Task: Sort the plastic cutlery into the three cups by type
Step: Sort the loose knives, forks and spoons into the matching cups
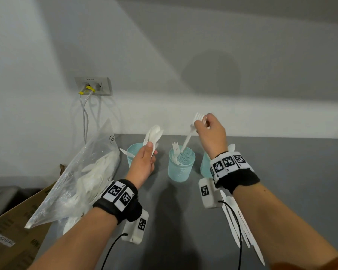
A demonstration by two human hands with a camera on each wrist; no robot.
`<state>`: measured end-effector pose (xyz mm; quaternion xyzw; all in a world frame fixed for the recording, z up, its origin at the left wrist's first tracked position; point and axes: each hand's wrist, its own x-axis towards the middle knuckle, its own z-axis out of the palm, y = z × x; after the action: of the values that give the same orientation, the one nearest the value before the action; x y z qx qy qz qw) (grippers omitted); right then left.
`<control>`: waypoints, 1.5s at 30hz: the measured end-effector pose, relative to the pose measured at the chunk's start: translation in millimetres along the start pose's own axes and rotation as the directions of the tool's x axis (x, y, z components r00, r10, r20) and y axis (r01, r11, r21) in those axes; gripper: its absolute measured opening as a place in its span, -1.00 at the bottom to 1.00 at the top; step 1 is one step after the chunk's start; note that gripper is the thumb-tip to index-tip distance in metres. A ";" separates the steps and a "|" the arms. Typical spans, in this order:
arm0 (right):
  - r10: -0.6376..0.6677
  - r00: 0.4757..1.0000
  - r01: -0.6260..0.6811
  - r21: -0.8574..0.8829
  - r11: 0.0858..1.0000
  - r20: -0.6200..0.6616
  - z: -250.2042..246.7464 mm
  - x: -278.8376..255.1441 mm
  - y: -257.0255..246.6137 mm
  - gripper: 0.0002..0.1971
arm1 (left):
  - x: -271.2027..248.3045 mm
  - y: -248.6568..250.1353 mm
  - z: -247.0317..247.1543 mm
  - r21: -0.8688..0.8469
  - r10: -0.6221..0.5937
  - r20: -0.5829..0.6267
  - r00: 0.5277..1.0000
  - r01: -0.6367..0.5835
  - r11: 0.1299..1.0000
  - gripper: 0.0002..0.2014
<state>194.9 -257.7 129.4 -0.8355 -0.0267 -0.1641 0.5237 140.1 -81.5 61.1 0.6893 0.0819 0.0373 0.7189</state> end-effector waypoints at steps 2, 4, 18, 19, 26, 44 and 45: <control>0.045 0.994 -0.023 -0.209 0.978 0.100 1.8 -5.3 20.5 -0.78 | -1.2 0.5 3.5 -0.014 -0.001 0.000 1.000 0.001 1.000 -0.61; 0.108 0.975 -0.039 -0.327 0.944 0.196 5.9 -12.6 38.8 -0.81 | -1.9 1.6 7.4 -0.040 -0.026 0.005 1.000 0.026 0.999 -0.63; -0.102 0.994 0.099 0.064 0.993 0.041 23.0 9.5 18.8 -0.72 | -1.2 -0.9 7.4 0.031 -0.011 0.099 0.995 0.008 0.999 -0.88; -0.079 0.996 0.074 0.088 0.993 0.048 25.5 8.5 22.5 -0.73 | -1.4 -1.2 7.8 0.038 -0.009 0.109 0.994 0.005 0.999 -0.88; 0.152 0.976 -0.145 -0.054 0.988 0.157 33.1 -6.2 59.8 -0.71 | -8.3 1.3 11.8 0.147 0.080 0.130 0.988 -0.099 0.984 -0.77; 0.093 0.883 -0.191 0.172 0.966 0.459 -10.1 -30.1 22.5 -0.70 | 1.1 3.5 76.7 0.049 -0.073 0.253 0.965 0.063 0.997 -0.60; 0.089 0.890 -0.172 0.147 0.974 0.447 -13.9 -27.1 25.7 -0.75 | 1.7 3.0 83.5 0.060 -0.051 0.276 0.960 0.036 0.998 -0.59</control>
<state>171.4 -278.1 104.4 -0.7992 -0.1022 0.0666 0.5886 156.0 -163.3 67.0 0.7049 -0.0036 -0.0779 0.7050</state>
